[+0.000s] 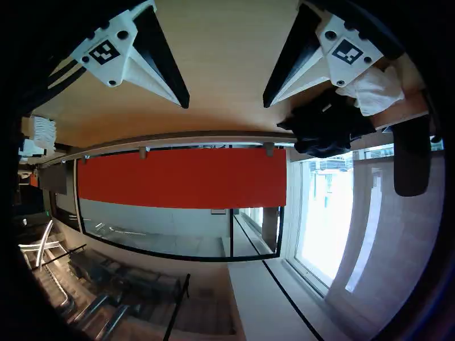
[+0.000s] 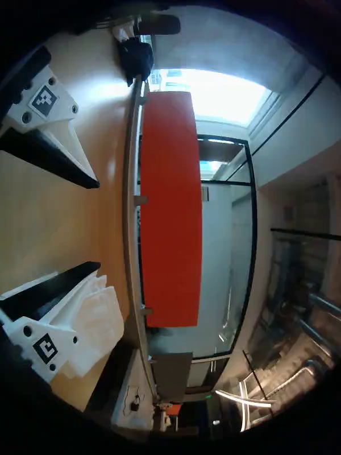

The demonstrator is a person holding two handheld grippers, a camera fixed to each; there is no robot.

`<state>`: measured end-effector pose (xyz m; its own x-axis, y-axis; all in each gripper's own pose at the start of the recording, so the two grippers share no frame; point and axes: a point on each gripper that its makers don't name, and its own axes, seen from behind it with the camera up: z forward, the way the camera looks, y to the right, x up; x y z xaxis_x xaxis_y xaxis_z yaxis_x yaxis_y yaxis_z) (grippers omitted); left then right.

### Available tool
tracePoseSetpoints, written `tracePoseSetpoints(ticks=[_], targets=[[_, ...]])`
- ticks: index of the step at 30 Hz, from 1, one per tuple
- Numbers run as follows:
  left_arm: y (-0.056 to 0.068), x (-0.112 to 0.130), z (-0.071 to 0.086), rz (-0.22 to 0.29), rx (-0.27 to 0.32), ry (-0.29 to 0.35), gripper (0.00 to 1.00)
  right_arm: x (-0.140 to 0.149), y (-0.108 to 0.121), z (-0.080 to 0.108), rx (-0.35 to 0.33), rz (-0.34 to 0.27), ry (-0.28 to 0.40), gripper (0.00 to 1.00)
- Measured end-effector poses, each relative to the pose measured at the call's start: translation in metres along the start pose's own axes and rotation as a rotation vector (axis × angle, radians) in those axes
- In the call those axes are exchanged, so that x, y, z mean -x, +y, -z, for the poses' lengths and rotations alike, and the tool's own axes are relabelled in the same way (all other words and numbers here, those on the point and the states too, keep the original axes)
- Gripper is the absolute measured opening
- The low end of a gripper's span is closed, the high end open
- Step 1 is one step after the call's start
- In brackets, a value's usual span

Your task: Fold towel

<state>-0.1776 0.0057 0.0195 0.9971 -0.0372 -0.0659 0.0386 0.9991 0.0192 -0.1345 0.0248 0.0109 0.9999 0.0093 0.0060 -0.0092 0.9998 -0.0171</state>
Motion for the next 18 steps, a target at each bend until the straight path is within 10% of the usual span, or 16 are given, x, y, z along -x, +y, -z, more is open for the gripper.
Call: tracePoseSetpoints(ticks=[18], targets=[[0.000,0.000,0.000,0.000,0.000,0.000,0.96,0.011,-0.011,0.000,-0.014,0.007,-0.011,1.00]])
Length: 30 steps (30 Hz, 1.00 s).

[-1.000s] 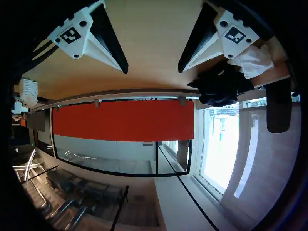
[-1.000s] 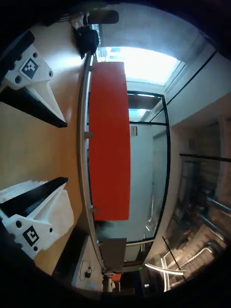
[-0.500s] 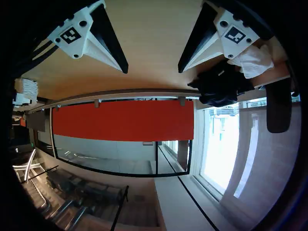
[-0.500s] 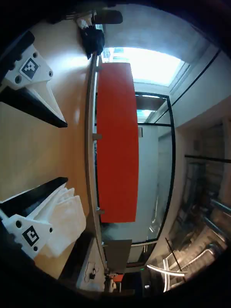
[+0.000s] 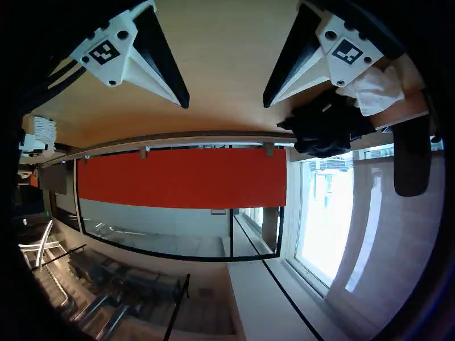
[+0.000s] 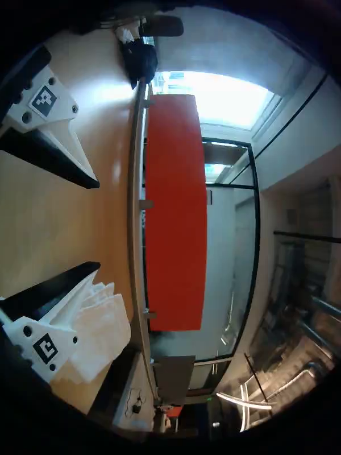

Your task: Fold towel

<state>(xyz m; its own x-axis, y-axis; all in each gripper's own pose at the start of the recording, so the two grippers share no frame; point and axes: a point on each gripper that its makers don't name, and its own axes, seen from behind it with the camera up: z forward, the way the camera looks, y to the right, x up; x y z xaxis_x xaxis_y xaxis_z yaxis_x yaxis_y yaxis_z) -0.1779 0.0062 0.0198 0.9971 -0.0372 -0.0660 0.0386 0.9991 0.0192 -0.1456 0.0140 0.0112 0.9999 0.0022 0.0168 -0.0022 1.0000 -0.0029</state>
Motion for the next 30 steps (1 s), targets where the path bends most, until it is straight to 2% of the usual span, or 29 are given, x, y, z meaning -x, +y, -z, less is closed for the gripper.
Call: tracePoseSetpoints(ticks=[30], targets=[[-0.0002,0.0009,-0.0008,0.000,0.000,0.001,0.96,-0.0038,-0.0072,0.0059,-0.008,0.008,0.035,1.00]])
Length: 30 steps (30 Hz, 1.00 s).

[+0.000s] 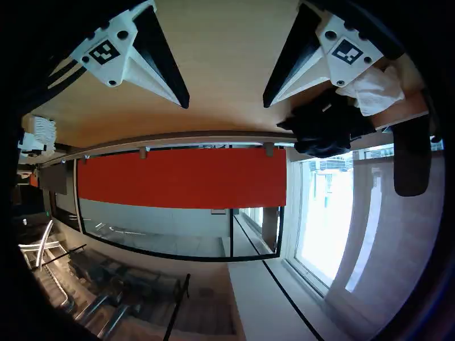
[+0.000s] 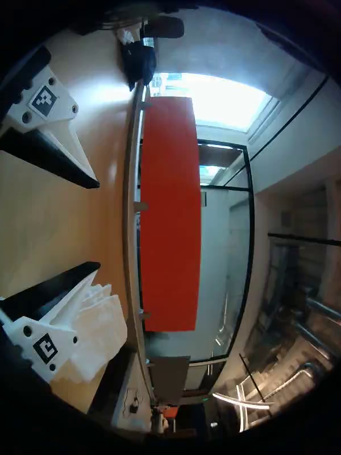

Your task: Fold towel

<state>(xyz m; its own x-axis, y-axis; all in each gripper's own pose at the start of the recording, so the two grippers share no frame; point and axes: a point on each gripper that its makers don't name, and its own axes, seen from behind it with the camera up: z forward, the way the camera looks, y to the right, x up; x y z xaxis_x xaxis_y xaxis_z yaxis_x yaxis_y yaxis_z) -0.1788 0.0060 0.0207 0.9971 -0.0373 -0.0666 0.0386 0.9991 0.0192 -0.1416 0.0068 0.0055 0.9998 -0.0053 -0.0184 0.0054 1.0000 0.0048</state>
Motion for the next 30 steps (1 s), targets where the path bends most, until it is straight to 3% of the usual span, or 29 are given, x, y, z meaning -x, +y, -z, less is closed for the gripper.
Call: tracePoseSetpoints(ticks=[30], targets=[[-0.0001,-0.0008,0.0007,0.000,0.000,0.000,0.96,0.0022,-0.0003,-0.0008,-0.001,0.000,0.000,0.99]])
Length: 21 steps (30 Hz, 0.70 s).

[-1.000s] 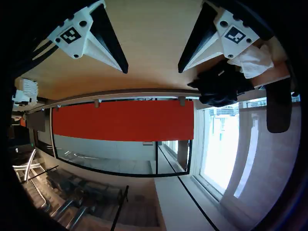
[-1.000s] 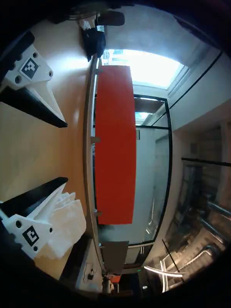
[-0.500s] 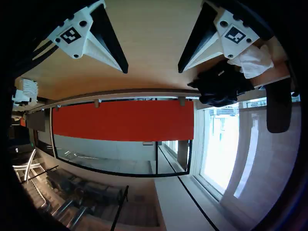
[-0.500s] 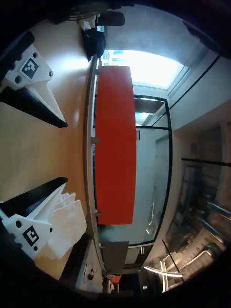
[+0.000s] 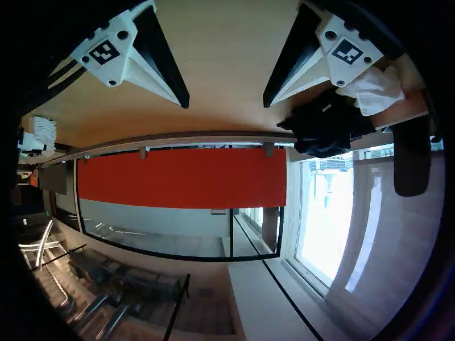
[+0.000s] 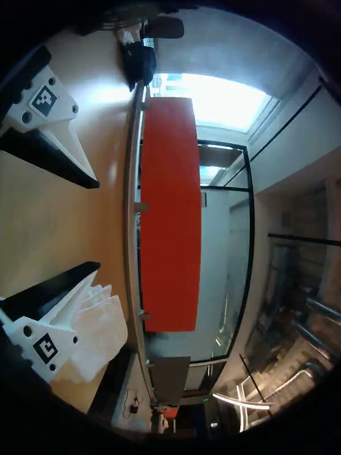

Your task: Fold towel

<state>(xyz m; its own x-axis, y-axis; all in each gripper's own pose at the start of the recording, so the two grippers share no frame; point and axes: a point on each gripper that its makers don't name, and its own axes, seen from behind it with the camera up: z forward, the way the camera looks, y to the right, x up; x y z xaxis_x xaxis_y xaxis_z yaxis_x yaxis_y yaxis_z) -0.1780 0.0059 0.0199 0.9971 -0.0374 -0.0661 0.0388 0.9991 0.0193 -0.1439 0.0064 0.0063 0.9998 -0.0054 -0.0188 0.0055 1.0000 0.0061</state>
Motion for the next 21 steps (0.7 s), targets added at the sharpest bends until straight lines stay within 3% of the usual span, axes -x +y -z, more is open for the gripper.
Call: tracePoseSetpoints(ticks=[21], targets=[[-0.0004,-0.0017,0.0006,0.000,0.000,-0.001,0.96,0.0003,0.0012,0.0000,0.000,0.000,0.000,1.00]])
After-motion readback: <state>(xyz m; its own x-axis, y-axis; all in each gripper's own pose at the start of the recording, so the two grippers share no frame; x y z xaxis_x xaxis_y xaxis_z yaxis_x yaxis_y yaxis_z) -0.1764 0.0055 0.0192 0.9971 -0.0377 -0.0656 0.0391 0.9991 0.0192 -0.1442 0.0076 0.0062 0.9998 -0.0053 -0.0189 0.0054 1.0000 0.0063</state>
